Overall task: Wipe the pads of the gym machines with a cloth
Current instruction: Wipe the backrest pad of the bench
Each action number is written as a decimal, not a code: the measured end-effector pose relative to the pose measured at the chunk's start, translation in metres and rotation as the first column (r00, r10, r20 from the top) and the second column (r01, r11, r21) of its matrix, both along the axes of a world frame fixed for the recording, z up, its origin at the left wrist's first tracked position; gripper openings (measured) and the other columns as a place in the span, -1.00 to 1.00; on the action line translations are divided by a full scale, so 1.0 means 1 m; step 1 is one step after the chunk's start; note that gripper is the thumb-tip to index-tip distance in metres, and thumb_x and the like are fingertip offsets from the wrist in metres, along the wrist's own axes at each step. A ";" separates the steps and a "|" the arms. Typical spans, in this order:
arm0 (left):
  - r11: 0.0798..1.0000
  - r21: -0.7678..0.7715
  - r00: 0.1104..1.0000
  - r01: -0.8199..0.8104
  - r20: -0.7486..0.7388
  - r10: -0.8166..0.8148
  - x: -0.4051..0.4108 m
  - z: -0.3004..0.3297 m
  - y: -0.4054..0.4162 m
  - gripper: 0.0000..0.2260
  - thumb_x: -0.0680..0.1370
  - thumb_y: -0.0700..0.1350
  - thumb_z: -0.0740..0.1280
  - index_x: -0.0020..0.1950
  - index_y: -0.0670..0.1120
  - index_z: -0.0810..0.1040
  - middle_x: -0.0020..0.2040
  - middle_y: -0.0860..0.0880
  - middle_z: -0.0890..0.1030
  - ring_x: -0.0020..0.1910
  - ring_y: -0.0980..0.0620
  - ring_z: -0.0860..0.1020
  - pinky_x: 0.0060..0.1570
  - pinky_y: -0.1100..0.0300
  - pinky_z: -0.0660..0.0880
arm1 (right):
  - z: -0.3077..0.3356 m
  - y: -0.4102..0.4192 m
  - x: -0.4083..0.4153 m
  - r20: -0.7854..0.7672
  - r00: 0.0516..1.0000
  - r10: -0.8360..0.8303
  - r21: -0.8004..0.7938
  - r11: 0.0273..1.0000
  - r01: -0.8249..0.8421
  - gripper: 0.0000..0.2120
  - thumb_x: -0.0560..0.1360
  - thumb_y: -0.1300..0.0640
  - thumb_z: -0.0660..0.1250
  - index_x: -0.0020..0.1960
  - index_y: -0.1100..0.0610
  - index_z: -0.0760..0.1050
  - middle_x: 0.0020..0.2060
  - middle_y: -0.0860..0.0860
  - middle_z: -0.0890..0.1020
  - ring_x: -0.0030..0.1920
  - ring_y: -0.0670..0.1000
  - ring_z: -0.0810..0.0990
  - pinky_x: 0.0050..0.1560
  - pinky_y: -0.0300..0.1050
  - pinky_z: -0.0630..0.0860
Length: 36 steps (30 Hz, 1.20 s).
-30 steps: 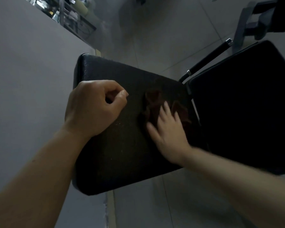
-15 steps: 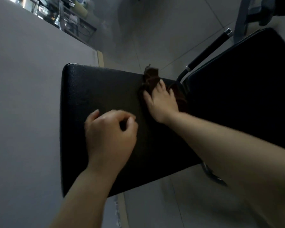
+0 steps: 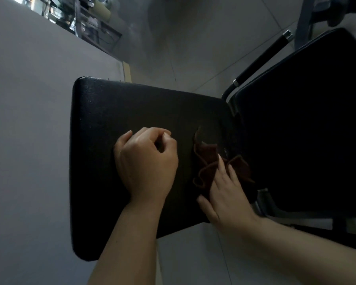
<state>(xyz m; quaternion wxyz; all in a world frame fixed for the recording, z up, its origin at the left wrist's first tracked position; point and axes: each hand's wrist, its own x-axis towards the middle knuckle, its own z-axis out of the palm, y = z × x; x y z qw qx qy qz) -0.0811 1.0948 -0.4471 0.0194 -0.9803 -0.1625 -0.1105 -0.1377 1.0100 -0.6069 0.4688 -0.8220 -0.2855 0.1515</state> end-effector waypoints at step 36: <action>0.959 0.282 0.951 0.007 -0.298 0.081 -0.008 -0.032 -0.012 -0.77 0.38 -0.09 0.43 0.01 0.12 0.64 0.32 0.00 0.51 0.40 -0.01 0.34 0.31 -0.02 0.14 | -0.052 0.024 0.141 -0.295 0.928 -0.226 -0.090 0.974 0.209 -0.42 0.61 -0.20 -0.08 0.55 0.01 -0.02 0.55 -0.03 0.02 0.53 0.01 -0.17 0.49 0.13 -0.12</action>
